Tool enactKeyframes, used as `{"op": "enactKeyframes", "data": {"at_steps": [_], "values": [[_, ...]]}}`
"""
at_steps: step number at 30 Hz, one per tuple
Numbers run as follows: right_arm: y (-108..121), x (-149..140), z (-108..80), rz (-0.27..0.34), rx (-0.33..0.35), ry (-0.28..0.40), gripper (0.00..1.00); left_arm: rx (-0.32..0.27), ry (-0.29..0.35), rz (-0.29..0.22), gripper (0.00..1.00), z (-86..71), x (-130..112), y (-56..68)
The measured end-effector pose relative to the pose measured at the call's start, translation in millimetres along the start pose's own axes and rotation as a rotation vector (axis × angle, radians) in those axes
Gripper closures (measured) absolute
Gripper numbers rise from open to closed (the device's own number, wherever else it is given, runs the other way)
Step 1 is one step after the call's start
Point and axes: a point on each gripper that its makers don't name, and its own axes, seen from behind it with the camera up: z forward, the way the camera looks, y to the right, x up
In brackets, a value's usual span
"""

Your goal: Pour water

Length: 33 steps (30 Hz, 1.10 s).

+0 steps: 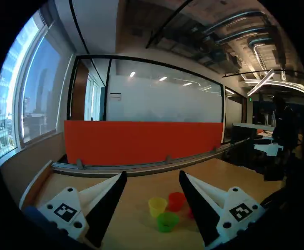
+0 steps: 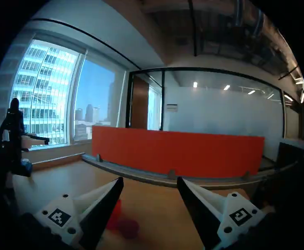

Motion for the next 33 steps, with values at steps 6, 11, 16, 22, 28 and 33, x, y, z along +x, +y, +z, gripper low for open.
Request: {"op": "enactKeyframes", "data": {"at_steps": [6,11,16,22,28,33], "values": [[-25,9,1.1,0.009,0.102,0.002,0.01,-0.055,0.009,-0.004,0.07,2.7,8,9.2],[-46,15,-0.7,0.012,0.184,0.006,0.01,-0.109,0.013,-0.016,0.07,2.0,10,19.3],[-59,18,-1.0,0.027,0.245,0.009,0.01,-0.161,0.007,-0.023,0.07,2.2,10,29.5],[-67,14,1.2,0.027,0.283,-0.01,0.01,-0.19,0.0,-0.012,0.08,2.8,6,35.7],[-74,10,1.4,0.024,0.317,-0.041,0.01,-0.221,-0.019,-0.006,0.07,3.7,1,41.2],[-81,9,-0.5,0.027,0.35,-0.059,0.01,-0.236,-0.038,0.006,0.07,4.4,-4,42.3]]}}
